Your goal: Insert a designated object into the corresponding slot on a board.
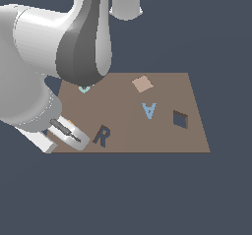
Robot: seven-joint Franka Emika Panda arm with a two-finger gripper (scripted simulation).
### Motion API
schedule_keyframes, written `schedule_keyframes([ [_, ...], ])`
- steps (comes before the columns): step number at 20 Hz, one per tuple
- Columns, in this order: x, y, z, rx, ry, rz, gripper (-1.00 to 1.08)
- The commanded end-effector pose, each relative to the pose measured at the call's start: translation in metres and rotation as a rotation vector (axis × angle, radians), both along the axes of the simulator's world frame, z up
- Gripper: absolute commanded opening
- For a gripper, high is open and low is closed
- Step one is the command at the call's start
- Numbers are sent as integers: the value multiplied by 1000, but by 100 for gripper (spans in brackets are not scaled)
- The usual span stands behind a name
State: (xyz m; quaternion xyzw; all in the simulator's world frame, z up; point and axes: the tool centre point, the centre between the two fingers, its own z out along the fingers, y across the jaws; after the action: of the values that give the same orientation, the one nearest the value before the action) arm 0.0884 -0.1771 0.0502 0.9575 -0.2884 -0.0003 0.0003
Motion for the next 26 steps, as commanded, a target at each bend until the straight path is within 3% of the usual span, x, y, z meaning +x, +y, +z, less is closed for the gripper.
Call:
schedule_keyframes([
  [1, 0, 0, 0, 0, 0, 0, 100],
  [11, 1, 0, -20, 0, -1, -3, 100],
  [12, 1, 0, -20, 0, -1, -3, -100],
  [26, 1, 5, -20, 0, 0, 6, -100],
])
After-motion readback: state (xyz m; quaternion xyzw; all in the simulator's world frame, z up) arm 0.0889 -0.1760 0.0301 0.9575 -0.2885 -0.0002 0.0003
